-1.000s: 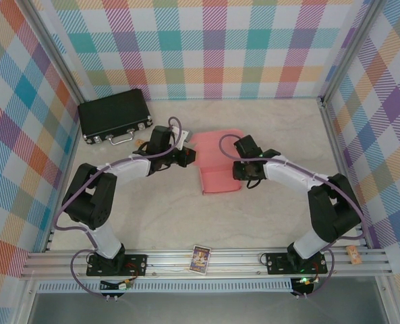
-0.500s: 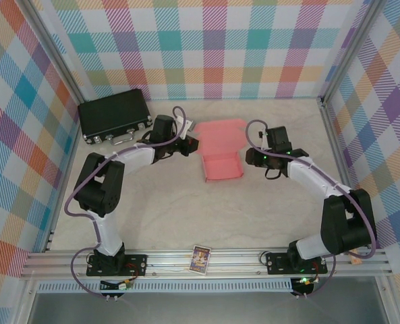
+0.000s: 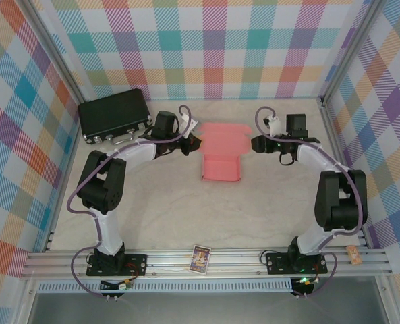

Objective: Fold the paper box

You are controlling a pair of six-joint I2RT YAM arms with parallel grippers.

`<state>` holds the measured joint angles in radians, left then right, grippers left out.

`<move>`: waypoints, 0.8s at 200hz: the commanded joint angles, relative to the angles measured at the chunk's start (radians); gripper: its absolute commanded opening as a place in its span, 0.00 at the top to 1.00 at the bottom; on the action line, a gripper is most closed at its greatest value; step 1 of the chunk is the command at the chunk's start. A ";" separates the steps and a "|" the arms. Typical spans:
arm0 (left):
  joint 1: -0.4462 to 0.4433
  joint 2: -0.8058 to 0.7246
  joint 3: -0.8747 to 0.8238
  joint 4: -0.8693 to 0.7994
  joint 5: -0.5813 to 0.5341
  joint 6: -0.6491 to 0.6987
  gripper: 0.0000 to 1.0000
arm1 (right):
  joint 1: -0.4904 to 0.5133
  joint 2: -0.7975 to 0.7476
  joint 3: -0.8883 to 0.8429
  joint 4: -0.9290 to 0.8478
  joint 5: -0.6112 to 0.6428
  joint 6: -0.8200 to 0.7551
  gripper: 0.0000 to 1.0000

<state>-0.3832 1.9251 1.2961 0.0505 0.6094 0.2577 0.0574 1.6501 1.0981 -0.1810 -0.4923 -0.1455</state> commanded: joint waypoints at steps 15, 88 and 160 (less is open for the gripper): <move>0.009 0.023 0.038 -0.033 0.030 0.058 1.00 | -0.001 0.050 0.071 -0.022 -0.177 -0.169 0.46; 0.013 0.032 0.044 -0.038 0.030 0.054 1.00 | 0.000 0.130 0.134 -0.115 -0.202 -0.251 0.50; 0.014 0.029 0.037 -0.025 0.011 0.037 1.00 | 0.028 0.128 0.117 -0.164 -0.175 -0.286 0.58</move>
<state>-0.3805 1.9480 1.3159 0.0261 0.6125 0.2848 0.0681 1.7927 1.2121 -0.3099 -0.6552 -0.3840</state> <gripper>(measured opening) 0.049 0.448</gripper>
